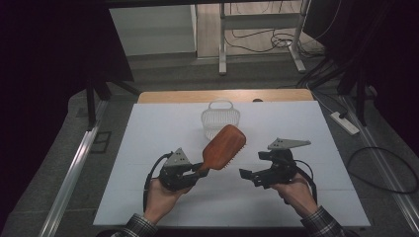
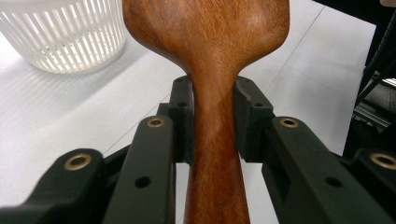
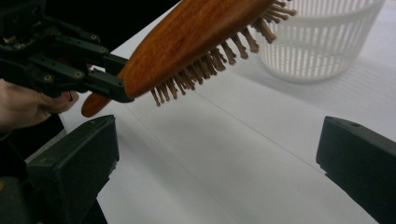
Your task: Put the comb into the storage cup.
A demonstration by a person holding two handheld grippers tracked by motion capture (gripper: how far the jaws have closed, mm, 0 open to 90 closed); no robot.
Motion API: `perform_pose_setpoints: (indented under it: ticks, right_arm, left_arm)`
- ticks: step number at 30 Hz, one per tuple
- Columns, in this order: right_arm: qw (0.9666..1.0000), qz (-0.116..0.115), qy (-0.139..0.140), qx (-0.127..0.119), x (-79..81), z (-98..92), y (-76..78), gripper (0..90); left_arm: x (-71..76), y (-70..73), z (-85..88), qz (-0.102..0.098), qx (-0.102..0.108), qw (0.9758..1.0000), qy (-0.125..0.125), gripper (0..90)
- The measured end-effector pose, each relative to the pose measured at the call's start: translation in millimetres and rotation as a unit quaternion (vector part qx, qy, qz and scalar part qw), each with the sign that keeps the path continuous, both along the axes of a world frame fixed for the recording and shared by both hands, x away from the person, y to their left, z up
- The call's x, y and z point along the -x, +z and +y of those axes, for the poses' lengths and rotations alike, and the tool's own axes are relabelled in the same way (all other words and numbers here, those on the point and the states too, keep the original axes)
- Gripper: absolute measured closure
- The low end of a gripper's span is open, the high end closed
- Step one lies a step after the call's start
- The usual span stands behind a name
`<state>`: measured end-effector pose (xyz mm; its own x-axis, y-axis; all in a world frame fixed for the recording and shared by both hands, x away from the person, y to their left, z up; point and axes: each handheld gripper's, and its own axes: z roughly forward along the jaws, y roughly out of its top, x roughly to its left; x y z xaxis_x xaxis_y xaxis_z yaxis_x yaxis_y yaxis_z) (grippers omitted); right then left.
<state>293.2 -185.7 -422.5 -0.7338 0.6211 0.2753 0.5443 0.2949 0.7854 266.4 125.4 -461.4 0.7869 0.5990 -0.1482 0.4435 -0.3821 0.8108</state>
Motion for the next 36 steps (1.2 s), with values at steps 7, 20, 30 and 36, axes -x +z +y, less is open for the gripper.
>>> perform_pose_setpoints:
  ticks: [7,20,30,36]
  right_arm:
    - [0.9998,0.016,0.01,-0.01,-9.3,14.3,2.2,0.0]
    - [0.999,0.033,0.015,-0.026,-25.9,34.2,3.3,0.0]
    - [0.9984,0.044,0.014,-0.031,-38.1,51.6,3.1,0.0]
    - [0.9979,0.055,0.006,-0.034,-42.2,58.9,-1.3,0.0]
  left_arm:
    - [1.4,0.8,-0.3,-0.006,0.003,1.0,-0.001,71.3]
    - [3.0,1.7,-1.5,-0.011,0.007,0.9999,-0.001,71.3]
    - [5.1,2.6,-2.6,-0.02,0.006,0.9998,0.0,71.3]
    - [5.7,3.0,-2.3,-0.023,0.012,0.9997,0.005,71.3]
